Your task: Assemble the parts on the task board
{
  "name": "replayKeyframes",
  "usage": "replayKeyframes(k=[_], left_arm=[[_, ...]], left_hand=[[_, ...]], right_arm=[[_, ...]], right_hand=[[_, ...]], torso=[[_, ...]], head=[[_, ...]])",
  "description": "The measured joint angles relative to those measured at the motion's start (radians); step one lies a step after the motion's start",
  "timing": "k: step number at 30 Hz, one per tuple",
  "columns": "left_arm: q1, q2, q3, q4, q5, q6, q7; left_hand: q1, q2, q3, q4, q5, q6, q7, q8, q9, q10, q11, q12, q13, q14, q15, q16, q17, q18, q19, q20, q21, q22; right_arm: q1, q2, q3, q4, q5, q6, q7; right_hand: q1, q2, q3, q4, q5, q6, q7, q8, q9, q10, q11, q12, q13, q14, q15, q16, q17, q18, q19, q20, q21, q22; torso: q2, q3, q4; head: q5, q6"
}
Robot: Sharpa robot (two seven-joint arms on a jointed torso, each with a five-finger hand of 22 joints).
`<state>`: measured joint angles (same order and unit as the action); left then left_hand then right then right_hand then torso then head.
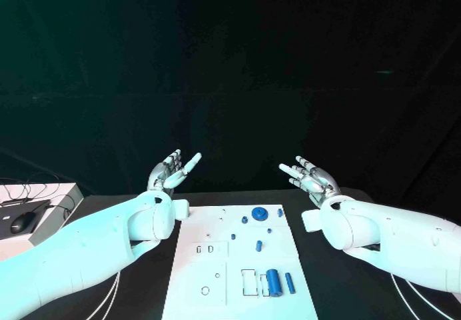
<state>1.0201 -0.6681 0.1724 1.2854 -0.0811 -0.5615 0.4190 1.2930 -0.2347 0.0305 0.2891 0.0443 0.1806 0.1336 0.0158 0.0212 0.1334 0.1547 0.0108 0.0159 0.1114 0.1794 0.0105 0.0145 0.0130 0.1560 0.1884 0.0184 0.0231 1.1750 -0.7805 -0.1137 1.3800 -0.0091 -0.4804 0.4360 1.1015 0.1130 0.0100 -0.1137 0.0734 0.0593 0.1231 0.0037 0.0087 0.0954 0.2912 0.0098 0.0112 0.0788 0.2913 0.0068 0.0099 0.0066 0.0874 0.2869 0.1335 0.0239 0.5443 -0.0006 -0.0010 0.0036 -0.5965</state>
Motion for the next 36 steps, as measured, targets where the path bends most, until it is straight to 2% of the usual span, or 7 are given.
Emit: replayKeyframes(k=[8,12,14,18,22,32,36], left_arm=[[-0.002,0.004,0.003,-0.01,-0.03,0.058,-0.026],[-0.006,0.004,0.005,-0.014,-0.039,0.074,-0.03],[-0.013,-0.002,0.004,-0.018,-0.043,0.084,-0.03],[-0.021,-0.022,0.002,-0.01,-0.058,0.105,-0.03],[-0.032,-0.041,0.003,0.013,-0.083,0.128,-0.03],[-0.075,-0.118,0.01,0.132,-0.178,0.205,-0.045],[-0.091,-0.143,0.026,0.175,-0.203,0.223,-0.052]], left_hand=[[0.025,0.007,0.009,0.007,0.0,0.031,0.002,0.004,0.003,0.03,0.029,0.004,0.003,0.031,0.023,0.006,0.004,0.0,0.014,0.014,0.007,0.003],[0.033,0.045,0.033,-0.006,0.002,0.112,0.007,0.018,0.011,0.145,0.057,0.021,0.013,0.138,0.047,0.023,0.015,0.0,0.107,0.034,0.035,0.017],[0.04,0.081,0.042,-0.029,0.004,0.21,0.014,0.034,0.018,0.316,0.074,0.043,0.022,0.33,0.056,0.061,0.029,0.025,0.334,0.053,0.107,0.053],[0.048,0.134,0.028,-0.111,0.004,0.479,0.038,0.08,0.035,0.783,0.03,0.101,0.043,0.829,-0.018,0.174,0.071,0.124,0.703,0.019,0.253,0.112],[0.052,0.171,0.003,-0.184,0.004,0.716,0.044,0.096,0.043,0.966,-0.016,0.085,0.047,1.026,-0.074,0.194,0.086,0.152,0.842,-0.016,0.311,0.128],[0.075,0.224,0.006,-0.272,0.004,0.875,0.025,0.059,0.045,1.17,-0.085,0.055,0.046,1.289,-0.169,0.345,0.22,0.137,1.029,-0.147,0.483,0.212],[0.061,0.238,-0.005,-0.302,0.004,0.898,0.016,0.05,0.045,1.185,-0.098,0.055,0.046,1.276,-0.192,0.545,0.4,0.116,1.055,-0.193,0.623,0.303]], right_arm=[[0.037,0.0,-0.031,-0.058,-0.017,0.18,-0.046],[0.039,-0.002,-0.033,-0.073,-0.063,0.224,-0.058],[0.036,-0.007,-0.033,-0.087,-0.129,0.225,-0.058],[0.031,-0.01,-0.034,-0.103,-0.293,0.22,-0.061],[0.026,-0.006,-0.033,-0.105,-0.454,0.213,-0.071],[0.015,0.017,-0.032,-0.088,-0.861,0.195,-0.172],[0.014,0.04,-0.03,-0.089,-0.997,0.173,-0.227]], right_hand=[[0.102,-0.026,0.016,-0.044,0.006,0.085,0.007,0.013,0.009,0.085,0.002,0.006,0.008,0.101,-0.002,0.011,0.01,0.0,0.075,0.001,0.08,0.015],[0.175,-0.039,0.025,-0.066,0.014,0.216,0.017,0.022,0.019,0.232,-0.016,0.014,0.018,0.295,-0.026,0.025,0.022,0.055,0.241,-0.013,0.215,0.036],[0.215,-0.041,0.034,-0.086,0.02,0.336,0.023,0.033,0.026,0.402,-0.043,0.025,0.024,0.511,-0.057,0.043,0.032,0.097,0.43,-0.033,0.331,0.056],[0.245,-0.035,0.055,-0.107,0.025,0.556,0.044,0.042,0.036,0.686,-0.086,0.035,0.037,0.919,-0.117,0.063,0.048,0.117,0.622,-0.082,0.381,0.061],[0.261,-0.028,0.087,-0.139,0.095,0.771,0.077,0.05,0.047,0.965,-0.137,0.056,0.046,1.125,-0.187,0.087,0.059,0.117,0.751,-0.151,0.443,0.087],[0.231,-0.061,0.133,-0.171,0.139,1.027,0.031,0.066,0.062,1.191,-0.221,0.051,0.05,1.382,-0.293,0.162,0.128,0.1,0.879,-0.281,0.658,0.208],[0.217,-0.075,0.137,-0.166,0.139,1.049,0.016,0.062,0.063,1.225,-0.247,0.051,0.052,1.389,-0.333,0.512,0.315,0.092,0.971,-0.339,0.786,0.287]], torso=[[0.0,0.0001,0.0001],[0.0,-0.0002,-0.0001],[0.001,-0.0009,-0.0014],[0.002,-0.0009,-0.0022],[0.003,-0.0003,-0.002],[0.017,0.001,-0.0003],[0.029,0.0014,0.0037]], head=[[0.0,0.0],[0.001,-0.004],[0.003,-0.014],[0.004,-0.026],[0.007,-0.034],[0.013,-0.056],[0.01,-0.06]])
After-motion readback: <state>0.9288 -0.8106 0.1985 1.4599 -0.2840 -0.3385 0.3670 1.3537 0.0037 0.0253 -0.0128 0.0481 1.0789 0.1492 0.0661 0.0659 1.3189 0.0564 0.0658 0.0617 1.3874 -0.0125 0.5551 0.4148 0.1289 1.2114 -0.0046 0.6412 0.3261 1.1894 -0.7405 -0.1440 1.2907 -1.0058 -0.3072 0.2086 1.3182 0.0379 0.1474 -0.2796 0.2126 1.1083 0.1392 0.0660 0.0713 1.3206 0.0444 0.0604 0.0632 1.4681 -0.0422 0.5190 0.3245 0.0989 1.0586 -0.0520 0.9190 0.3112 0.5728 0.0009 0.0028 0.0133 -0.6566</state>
